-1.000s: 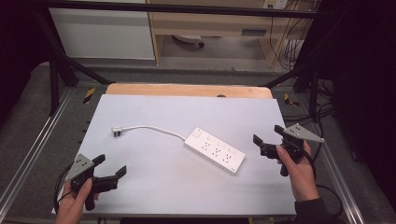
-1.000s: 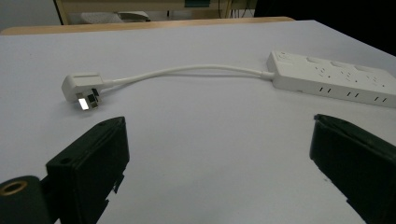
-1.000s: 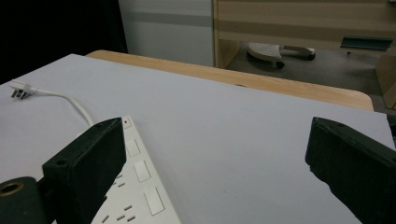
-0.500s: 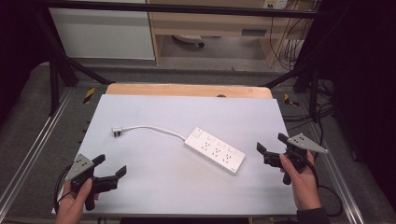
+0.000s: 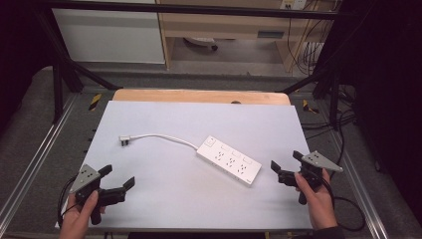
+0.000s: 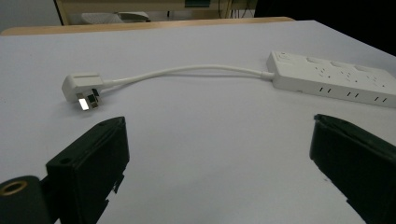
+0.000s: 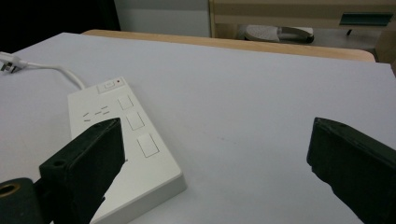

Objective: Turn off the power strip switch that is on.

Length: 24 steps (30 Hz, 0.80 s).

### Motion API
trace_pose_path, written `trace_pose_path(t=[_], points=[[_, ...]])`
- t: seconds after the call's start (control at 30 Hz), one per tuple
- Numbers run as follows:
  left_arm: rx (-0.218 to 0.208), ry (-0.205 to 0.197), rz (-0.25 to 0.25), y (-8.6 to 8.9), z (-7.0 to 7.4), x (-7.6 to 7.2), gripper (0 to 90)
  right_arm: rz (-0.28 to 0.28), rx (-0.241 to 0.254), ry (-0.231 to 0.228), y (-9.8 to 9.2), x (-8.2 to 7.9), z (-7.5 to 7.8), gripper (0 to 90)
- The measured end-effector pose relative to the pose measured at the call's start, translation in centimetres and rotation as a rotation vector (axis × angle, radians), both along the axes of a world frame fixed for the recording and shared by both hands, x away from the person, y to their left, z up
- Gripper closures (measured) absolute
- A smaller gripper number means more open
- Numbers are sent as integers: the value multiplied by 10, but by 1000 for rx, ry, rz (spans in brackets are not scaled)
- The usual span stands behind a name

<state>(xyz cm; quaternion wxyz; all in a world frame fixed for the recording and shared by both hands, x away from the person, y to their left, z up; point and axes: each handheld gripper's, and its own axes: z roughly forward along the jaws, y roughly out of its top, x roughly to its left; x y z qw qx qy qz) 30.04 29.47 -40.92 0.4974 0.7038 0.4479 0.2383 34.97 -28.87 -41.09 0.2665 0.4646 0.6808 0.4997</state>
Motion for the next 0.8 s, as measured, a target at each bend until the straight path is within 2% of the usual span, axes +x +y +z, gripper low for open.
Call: trace_pose_path(t=[0.43, 0.7, 0.8], points=[[0, 0, -1, 0, 0, 0, 47, 16, -23, 41, 4, 1, -17, 44], [-1, -1, -2, -1, 0, 0, 47, 34, -76, 126, 12, 7, -31, 44], [-1, 1, -2, -1, 0, 0, 47, -1, -99, 167, 11, 12, -35, 44]])
